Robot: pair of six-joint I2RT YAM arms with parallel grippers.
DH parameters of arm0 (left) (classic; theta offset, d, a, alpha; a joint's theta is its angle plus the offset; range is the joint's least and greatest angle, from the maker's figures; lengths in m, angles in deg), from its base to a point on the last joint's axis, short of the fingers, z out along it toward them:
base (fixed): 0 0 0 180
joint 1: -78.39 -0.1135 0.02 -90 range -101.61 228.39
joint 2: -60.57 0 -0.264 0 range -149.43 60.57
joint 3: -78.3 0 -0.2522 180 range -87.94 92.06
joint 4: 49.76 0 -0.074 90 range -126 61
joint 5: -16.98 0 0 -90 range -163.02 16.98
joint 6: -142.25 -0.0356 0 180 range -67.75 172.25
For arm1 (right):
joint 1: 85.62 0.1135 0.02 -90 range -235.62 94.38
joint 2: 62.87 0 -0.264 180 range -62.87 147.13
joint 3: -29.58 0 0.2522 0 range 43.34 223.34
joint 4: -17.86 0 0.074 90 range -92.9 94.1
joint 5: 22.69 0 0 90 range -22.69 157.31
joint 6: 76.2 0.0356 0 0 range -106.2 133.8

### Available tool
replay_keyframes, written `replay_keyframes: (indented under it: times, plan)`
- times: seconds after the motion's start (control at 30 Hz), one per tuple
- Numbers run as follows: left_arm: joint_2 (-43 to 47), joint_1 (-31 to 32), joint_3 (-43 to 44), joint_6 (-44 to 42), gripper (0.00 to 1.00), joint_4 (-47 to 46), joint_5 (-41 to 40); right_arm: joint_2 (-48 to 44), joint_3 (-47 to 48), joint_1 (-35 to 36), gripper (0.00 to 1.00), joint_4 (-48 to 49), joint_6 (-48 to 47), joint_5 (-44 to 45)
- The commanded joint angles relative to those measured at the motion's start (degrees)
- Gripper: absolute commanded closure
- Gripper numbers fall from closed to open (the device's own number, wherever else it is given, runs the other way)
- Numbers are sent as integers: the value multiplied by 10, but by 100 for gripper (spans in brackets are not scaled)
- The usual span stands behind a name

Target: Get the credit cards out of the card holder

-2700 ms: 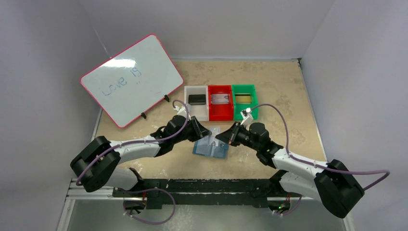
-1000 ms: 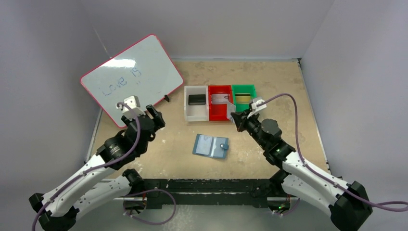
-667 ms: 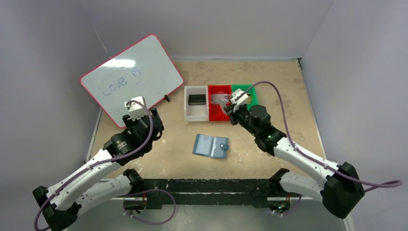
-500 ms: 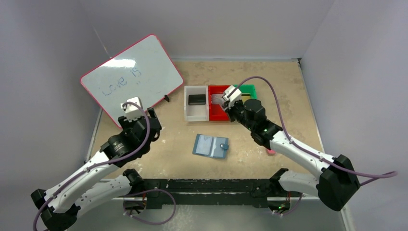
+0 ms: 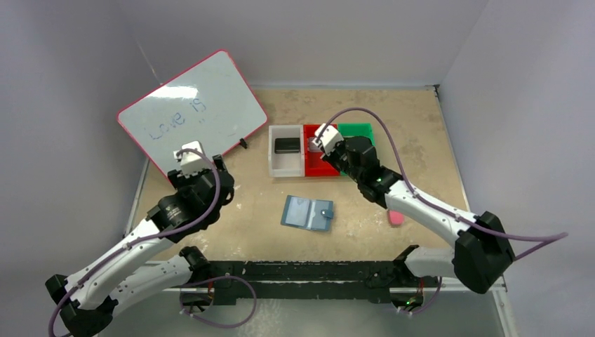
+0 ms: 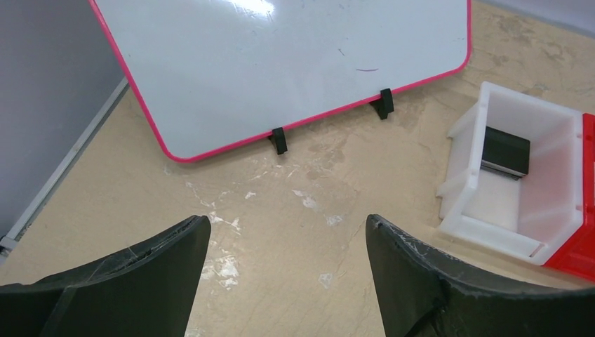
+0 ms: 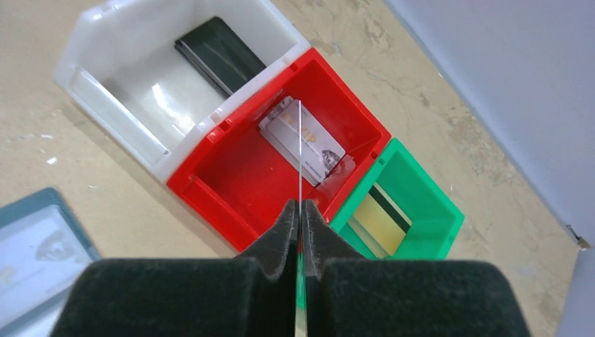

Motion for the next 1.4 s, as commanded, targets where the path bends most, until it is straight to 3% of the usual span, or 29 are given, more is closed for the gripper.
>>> replay_keyframes:
  times: [0.0, 0.43, 1.07, 1.37]
  plan:
    - [-13, 0, 36, 23, 18, 26, -36, 45, 55, -2, 100, -16, -81, 12]
    - [14, 0, 35, 41, 17, 38, -62, 225, 169, -29, 100, -50, -197, 38]
    - [19, 0, 39, 50, 17, 51, -69, 356, 264, -55, 100, -87, -310, 2]
    - [28, 0, 41, 60, 17, 62, -78, 397, 287, -59, 100, -59, -343, 15]
